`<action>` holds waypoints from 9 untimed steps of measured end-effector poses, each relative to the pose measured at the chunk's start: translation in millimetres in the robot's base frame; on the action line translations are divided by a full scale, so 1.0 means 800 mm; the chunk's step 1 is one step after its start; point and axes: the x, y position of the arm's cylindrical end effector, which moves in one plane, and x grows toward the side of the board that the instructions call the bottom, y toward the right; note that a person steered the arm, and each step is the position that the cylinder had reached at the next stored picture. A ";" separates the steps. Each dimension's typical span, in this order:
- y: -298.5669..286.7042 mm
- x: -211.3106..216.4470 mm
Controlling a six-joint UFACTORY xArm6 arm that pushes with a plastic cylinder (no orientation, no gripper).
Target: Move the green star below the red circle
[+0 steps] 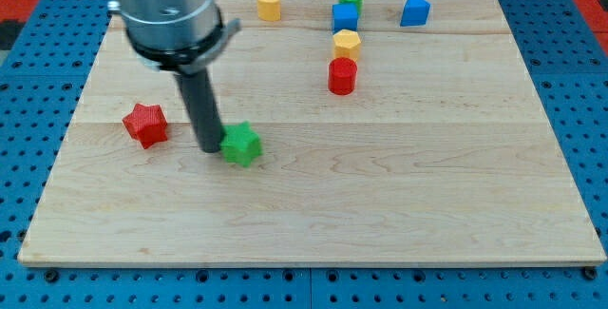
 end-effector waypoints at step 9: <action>0.162 0.018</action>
